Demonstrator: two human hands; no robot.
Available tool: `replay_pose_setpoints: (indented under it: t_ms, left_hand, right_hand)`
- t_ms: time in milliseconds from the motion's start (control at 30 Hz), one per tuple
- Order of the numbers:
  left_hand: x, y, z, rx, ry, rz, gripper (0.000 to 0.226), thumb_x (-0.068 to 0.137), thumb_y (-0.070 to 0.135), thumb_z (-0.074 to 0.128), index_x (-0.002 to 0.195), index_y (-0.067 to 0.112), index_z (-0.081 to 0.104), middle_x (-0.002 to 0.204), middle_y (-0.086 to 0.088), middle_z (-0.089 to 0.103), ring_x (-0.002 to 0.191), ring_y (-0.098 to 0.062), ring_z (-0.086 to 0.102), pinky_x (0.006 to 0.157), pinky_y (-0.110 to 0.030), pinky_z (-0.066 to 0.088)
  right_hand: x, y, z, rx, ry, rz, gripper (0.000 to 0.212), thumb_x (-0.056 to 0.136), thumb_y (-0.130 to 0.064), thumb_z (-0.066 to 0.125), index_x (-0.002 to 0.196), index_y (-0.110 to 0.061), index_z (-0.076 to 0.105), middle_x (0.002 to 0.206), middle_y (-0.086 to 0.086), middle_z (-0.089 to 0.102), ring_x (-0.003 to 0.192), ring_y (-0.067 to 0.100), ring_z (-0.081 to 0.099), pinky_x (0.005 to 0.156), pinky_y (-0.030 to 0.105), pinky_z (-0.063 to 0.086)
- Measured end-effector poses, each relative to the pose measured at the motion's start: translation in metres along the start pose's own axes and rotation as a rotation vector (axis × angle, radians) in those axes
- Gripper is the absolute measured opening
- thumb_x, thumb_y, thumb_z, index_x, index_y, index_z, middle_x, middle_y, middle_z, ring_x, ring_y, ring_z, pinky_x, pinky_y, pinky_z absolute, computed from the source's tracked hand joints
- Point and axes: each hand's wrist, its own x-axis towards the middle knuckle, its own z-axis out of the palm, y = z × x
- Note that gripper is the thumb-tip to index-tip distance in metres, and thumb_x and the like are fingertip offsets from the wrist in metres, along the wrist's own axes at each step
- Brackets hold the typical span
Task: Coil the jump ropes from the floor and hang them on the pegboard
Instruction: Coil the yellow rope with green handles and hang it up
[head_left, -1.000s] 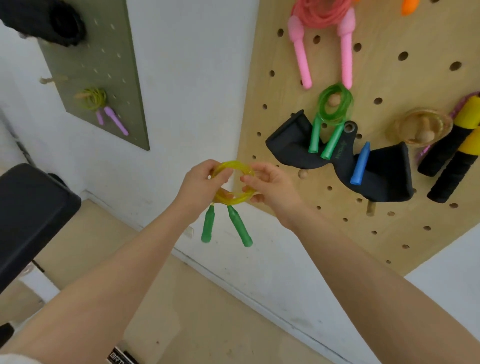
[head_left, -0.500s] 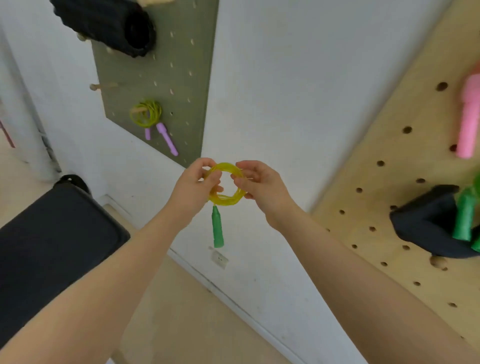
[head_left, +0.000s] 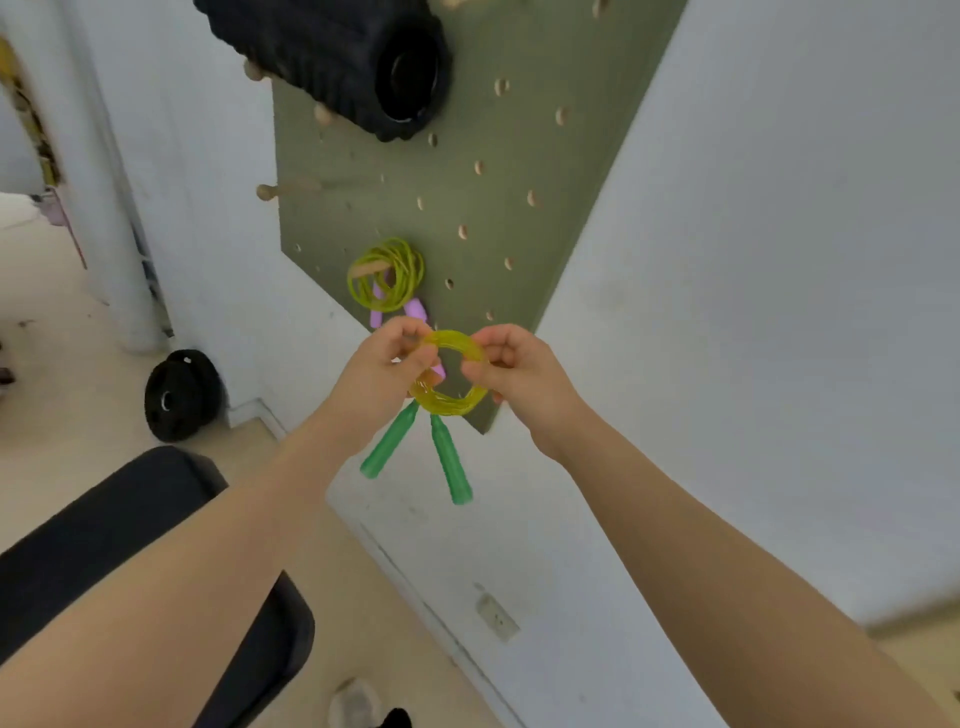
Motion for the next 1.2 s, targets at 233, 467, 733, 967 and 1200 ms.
replay_pose_setpoints:
  t_ms: [233, 467, 733, 967, 1200]
  left_hand:
    - [0.082, -0.017, -0.066, -0.080, 0.295, -0.058, 0.012, 0.095, 0.011, 0.050, 0.088, 0.020, 0.056, 0.084, -0.005, 0.060, 0.062, -0.008, 0.062, 0.060, -0.025, 0.052]
    - [0.115, -0.047, -0.139, -0.217, 0.359, -0.170, 0.015, 0.095, 0.009, 0.051, 0.109, 0.006, 0.055, 0.089, -0.008, 0.061, 0.062, -0.009, 0.067, 0.062, -0.019, 0.055]
    - [0.227, -0.071, -0.207, -0.263, 0.467, -0.067, 0.015, 0.093, 0.008, 0.052, 0.090, 0.021, 0.059, 0.090, -0.005, 0.062, 0.070, -0.014, 0.062, 0.066, -0.032, 0.050]
    - [0.317, -0.097, -0.241, -0.321, 0.529, 0.022, 0.016, 0.090, 0.009, 0.054, 0.089, 0.023, 0.061, 0.089, 0.003, 0.062, 0.076, -0.017, 0.062, 0.068, -0.031, 0.051]
    - [0.369, -0.118, -0.253, -0.362, 0.465, 0.058, 0.018, 0.086, 0.005, 0.057, 0.089, 0.018, 0.069, 0.083, -0.001, 0.069, 0.077, -0.017, 0.065, 0.072, -0.032, 0.053]
  right_hand:
    - [0.132, -0.017, 0.062, 0.020, -0.263, 0.054, 0.023, 0.086, -0.009, 0.063, 0.101, -0.021, 0.052, 0.093, 0.006, 0.061, 0.052, 0.002, 0.051, 0.050, 0.020, 0.033]
    - [0.202, -0.030, 0.143, -0.080, -0.178, 0.038, 0.006, 0.089, -0.012, 0.060, 0.090, -0.013, 0.054, 0.067, 0.001, 0.057, 0.061, 0.006, 0.052, 0.060, 0.017, 0.040]
    - [0.297, -0.024, 0.201, -0.050, -0.083, 0.052, 0.017, 0.087, -0.009, 0.058, 0.102, -0.014, 0.053, 0.086, -0.003, 0.060, 0.084, 0.010, 0.057, 0.064, 0.019, 0.039]
    - [0.389, -0.010, 0.235, -0.155, 0.089, -0.103, 0.011, 0.089, -0.014, 0.060, 0.093, -0.021, 0.052, 0.093, 0.000, 0.067, 0.083, 0.009, 0.061, 0.060, 0.009, 0.043]
    - [0.429, -0.006, 0.234, -0.606, 0.164, -0.218, 0.007, 0.092, -0.024, 0.053, 0.094, -0.023, 0.046, 0.094, 0.002, 0.063, 0.080, 0.016, 0.059, 0.060, 0.027, 0.044]
